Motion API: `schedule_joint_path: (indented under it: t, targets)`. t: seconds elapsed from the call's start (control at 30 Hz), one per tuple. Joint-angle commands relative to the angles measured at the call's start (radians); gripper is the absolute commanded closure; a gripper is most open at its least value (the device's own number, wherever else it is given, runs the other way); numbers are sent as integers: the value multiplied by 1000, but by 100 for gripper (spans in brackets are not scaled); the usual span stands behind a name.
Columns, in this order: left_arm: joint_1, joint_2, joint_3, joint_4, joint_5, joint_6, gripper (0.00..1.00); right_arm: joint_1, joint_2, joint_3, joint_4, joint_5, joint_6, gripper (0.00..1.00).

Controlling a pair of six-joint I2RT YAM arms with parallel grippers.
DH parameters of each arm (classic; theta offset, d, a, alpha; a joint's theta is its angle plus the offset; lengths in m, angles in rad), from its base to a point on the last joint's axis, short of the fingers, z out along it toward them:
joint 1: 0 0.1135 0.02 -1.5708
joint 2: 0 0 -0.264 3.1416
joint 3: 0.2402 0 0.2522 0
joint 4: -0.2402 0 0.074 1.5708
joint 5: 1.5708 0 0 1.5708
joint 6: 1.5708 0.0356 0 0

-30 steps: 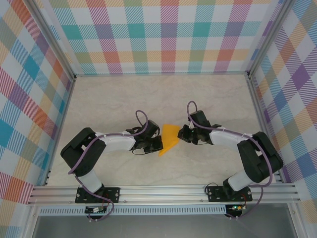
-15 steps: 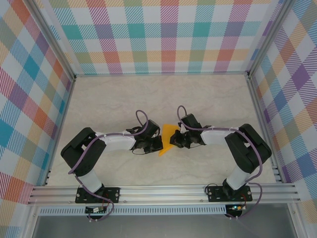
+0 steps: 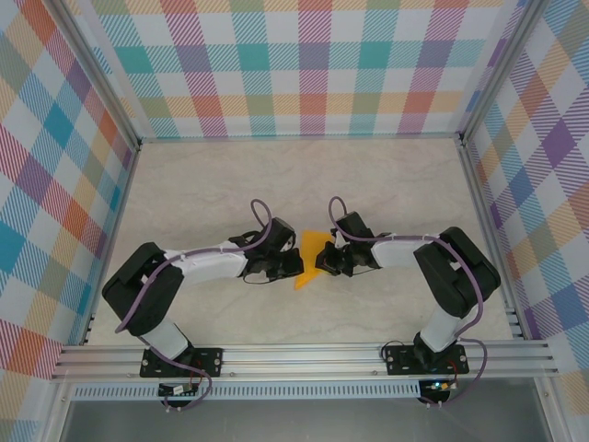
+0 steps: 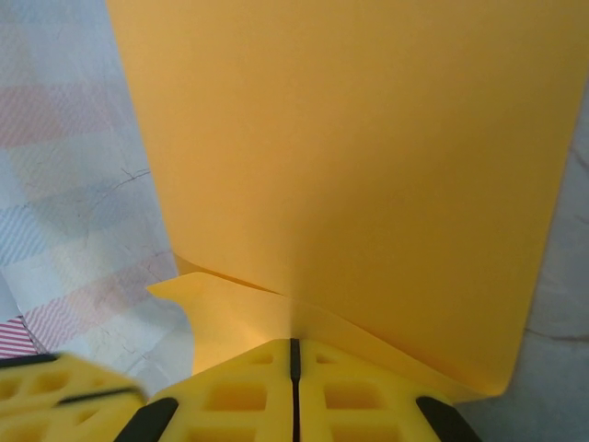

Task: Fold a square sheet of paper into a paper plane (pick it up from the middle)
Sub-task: Third fold the triangle at the center of the table.

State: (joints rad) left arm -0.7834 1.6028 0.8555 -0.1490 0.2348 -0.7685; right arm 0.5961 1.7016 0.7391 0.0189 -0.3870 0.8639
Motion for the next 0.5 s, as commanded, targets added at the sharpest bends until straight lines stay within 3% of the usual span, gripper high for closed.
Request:
schedule_joint_path:
  t: [0.0,0.47]
  targets:
    - [-13,-53,18,21,25,8,88,4,23,-10,-16,35,21,93]
    - [-40,60,-9,110,78,-63,87,4,45,-7,-32,43,38,94]
